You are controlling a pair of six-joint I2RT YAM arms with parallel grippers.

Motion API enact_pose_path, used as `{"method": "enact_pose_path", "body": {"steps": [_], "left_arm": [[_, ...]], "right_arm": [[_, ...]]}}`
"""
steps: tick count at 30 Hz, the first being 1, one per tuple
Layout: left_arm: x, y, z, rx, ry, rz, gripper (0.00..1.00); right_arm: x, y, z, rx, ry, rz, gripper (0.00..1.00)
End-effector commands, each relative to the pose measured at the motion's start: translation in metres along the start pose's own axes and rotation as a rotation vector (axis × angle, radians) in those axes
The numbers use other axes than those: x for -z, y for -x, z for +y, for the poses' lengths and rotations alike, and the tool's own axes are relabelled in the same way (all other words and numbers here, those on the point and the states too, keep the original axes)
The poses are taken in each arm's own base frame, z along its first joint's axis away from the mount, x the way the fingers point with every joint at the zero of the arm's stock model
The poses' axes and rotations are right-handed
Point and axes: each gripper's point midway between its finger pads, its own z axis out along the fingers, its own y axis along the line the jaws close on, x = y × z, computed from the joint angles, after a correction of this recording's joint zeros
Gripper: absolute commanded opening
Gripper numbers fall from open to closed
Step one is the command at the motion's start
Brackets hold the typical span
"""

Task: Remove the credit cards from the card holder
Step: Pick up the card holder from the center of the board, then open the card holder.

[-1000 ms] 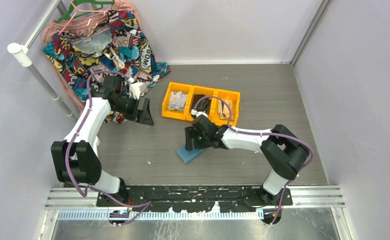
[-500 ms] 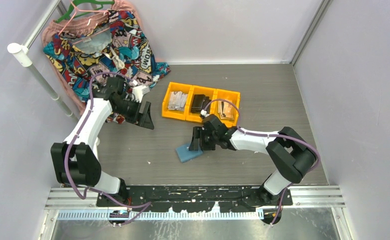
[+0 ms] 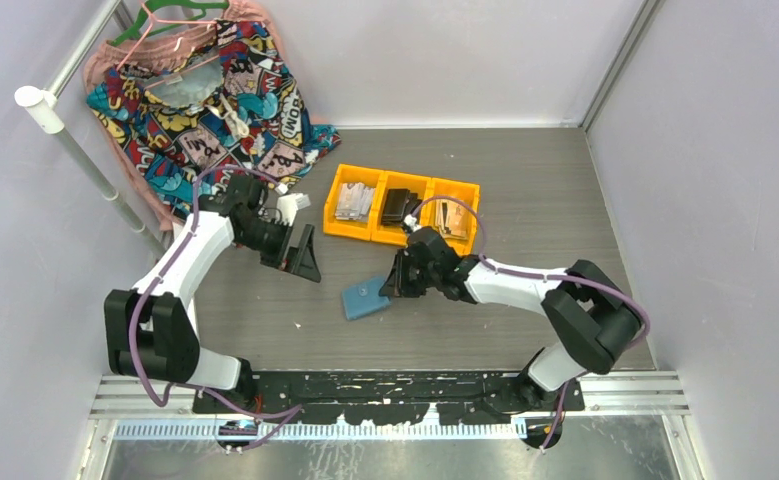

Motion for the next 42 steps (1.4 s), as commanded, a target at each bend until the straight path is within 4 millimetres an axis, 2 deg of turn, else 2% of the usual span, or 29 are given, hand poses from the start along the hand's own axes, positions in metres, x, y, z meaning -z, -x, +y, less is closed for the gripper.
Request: {"method": "enact_pose_path", "body": {"steps": [1, 8, 12, 19, 27, 30, 35, 36, 42], "left_arm": [[-0.005, 0.011, -0.021, 0.052, -0.117, -0.065, 1.00], [-0.014, 0.011, -0.039, 0.237, -0.262, -0.049, 1.00], [-0.012, 0.015, -0.052, 0.321, -0.348, -0.044, 0.99], [0.013, 0.041, -0.073, 0.374, -0.423, -0.170, 0.99], [0.042, 0.058, -0.098, 0.344, -0.461, -0.337, 0.98], [0.047, 0.065, -0.103, 0.362, -0.485, -0.383, 0.87], [0.056, 0.073, -0.109, 0.386, -0.514, -0.406, 0.57], [0.056, 0.076, -0.107, 0.386, -0.506, -0.416, 0.47], [0.074, 0.092, -0.098, 0.413, -0.479, -0.494, 0.16]], "right_arm": [[0.029, 0.036, 0.053, 0.021, 0.179, -0.140, 0.01], [0.062, 0.065, 0.095, 0.025, 0.301, -0.244, 0.01], [0.086, 0.087, 0.126, 0.017, 0.379, -0.317, 0.01], [0.131, 0.121, 0.170, -0.020, 0.509, -0.442, 0.01], [0.157, 0.133, 0.201, -0.081, 0.659, -0.465, 0.01], [0.160, 0.134, 0.210, -0.110, 0.714, -0.458, 0.01], [0.163, 0.133, 0.217, -0.142, 0.766, -0.447, 0.01], [0.163, 0.132, 0.219, -0.140, 0.771, -0.442, 0.01], [0.153, 0.124, 0.217, -0.155, 0.743, -0.404, 0.01]]}}
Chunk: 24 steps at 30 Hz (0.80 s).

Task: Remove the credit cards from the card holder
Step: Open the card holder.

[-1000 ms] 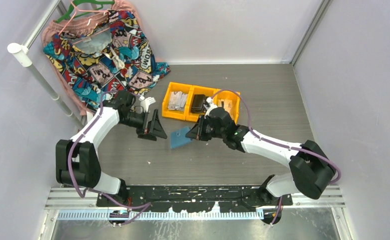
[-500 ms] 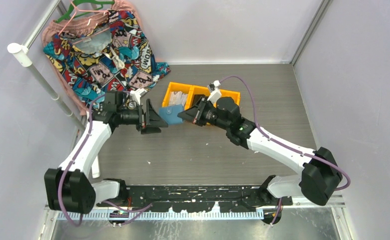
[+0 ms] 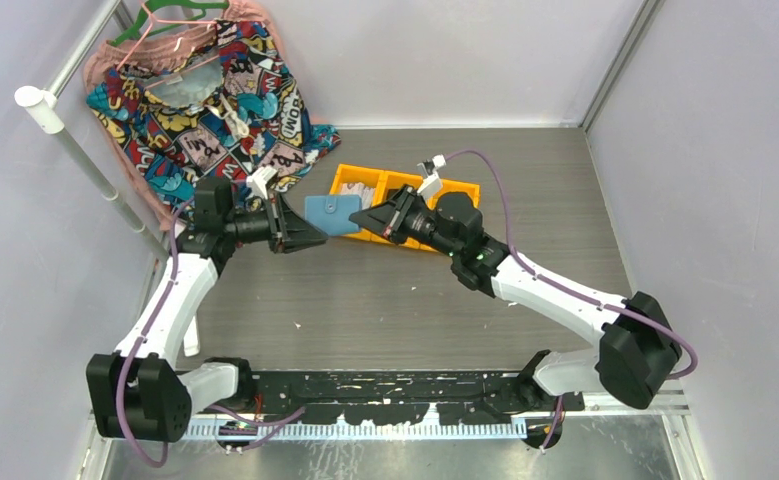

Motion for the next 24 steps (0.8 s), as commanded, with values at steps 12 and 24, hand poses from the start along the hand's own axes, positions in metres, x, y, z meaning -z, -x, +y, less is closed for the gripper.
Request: {"method": "enact_pose_path", "body": {"steps": [12, 24], "left_arm": [[0.031, 0.025, -0.005, -0.101, 0.056, -0.071, 0.00], [0.021, -0.007, 0.005, -0.168, 0.127, 0.046, 0.00]], "right_arm": [[0.014, -0.009, 0.007, 0.291, -0.155, 0.155, 0.74], [0.033, 0.010, 0.006, 0.666, -0.317, 0.148, 0.80]]}}
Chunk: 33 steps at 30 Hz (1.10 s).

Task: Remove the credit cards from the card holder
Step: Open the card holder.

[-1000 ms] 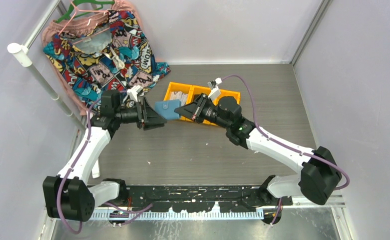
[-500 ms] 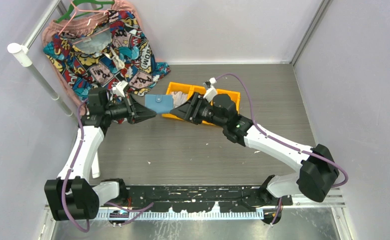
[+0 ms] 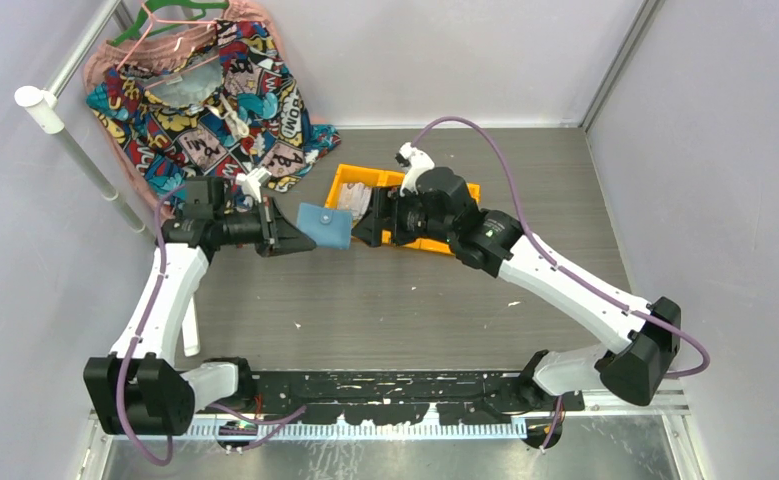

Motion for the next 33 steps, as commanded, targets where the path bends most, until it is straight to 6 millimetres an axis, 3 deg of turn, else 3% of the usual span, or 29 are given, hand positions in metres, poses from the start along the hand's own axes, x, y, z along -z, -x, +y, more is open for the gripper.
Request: {"method": "enact_pose_path", "body": {"steps": [1, 10, 17, 28, 33], "left_arm": [[-0.004, -0.012, -0.014, -0.085, -0.022, 0.053, 0.00], [-0.011, -0.031, -0.017, -0.097, -0.033, 0.132, 0.00], [-0.008, -0.035, -0.022, -0.098, -0.045, 0.148, 0.00], [-0.008, -0.035, -0.027, -0.099, -0.055, 0.160, 0.00], [-0.009, -0.037, -0.026, -0.092, -0.053, 0.164, 0.00]], "right_arm": [[0.015, 0.017, 0.017, 0.198, -0.015, -0.082, 0.80], [-0.018, 0.009, 0.045, 0.420, -0.074, -0.089, 0.66], [-0.037, 0.004, 0.050, 0.508, -0.138, -0.070, 0.53], [-0.044, 0.003, 0.027, 0.599, -0.318, -0.061, 0.30], [-0.045, -0.002, 0.019, 0.665, -0.392, -0.060, 0.24]]}}
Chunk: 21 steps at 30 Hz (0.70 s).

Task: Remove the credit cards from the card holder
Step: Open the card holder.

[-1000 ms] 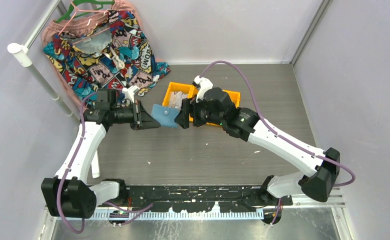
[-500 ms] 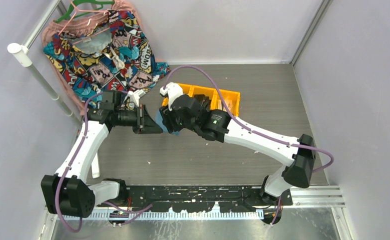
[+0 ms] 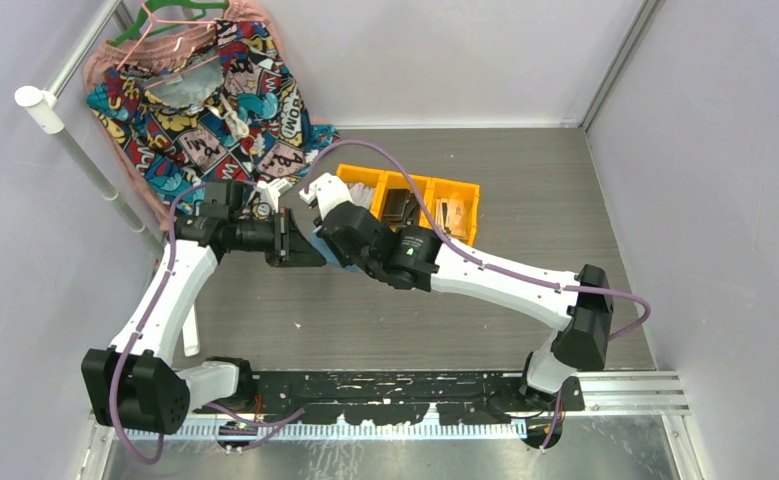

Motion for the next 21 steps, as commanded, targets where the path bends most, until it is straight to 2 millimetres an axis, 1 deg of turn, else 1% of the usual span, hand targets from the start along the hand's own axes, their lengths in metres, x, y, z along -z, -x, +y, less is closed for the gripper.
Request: {"method": "enact_pose_path", "body": {"steps": [1, 4, 7, 10, 16, 21], "left_arm": [[0.006, 0.003, -0.022, -0.053, -0.065, 0.001, 0.00], [0.005, 0.001, -0.021, -0.049, -0.067, 0.005, 0.00], [0.005, 0.000, -0.020, -0.047, -0.067, 0.009, 0.00], [0.006, -0.002, -0.020, -0.052, -0.068, 0.013, 0.00], [0.005, -0.005, -0.017, -0.052, -0.060, 0.024, 0.00], [0.005, -0.006, -0.016, -0.055, -0.056, 0.032, 0.00]], "right_arm": [[0.004, 0.013, -0.019, 0.064, -0.130, -0.038, 0.22], [0.004, 0.014, -0.018, 0.088, -0.158, -0.049, 0.14], [0.005, 0.016, -0.023, 0.126, -0.212, -0.064, 0.01], [0.008, 0.021, -0.034, 0.128, -0.281, -0.085, 0.01], [0.017, 0.030, -0.039, 0.079, -0.285, -0.142, 0.01], [0.019, 0.029, -0.045, 0.066, -0.296, -0.146, 0.01]]}}
